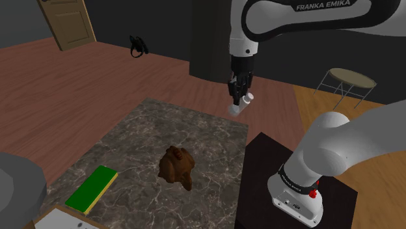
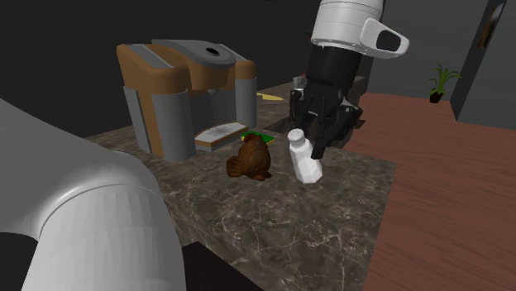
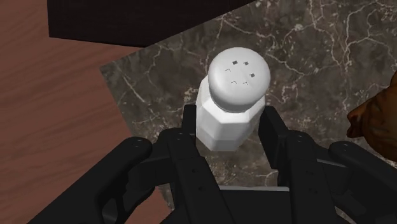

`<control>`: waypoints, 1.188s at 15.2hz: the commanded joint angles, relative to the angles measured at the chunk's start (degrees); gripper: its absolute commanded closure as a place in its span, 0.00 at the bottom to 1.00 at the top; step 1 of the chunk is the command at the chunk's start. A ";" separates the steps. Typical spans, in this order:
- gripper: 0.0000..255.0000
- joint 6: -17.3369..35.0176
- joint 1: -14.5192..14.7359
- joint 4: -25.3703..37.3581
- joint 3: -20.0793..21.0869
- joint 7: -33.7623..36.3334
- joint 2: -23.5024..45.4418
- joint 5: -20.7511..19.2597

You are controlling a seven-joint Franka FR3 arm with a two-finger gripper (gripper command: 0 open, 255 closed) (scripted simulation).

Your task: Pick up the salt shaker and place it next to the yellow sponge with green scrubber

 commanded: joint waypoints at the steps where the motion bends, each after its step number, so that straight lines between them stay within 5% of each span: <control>1: 1.00 -1.66 0.05 1.42 0.05 0.17 -0.23 0.06; 18: 1.00 2.04 6.73 18.19 15.14 19.67 18.14 8.20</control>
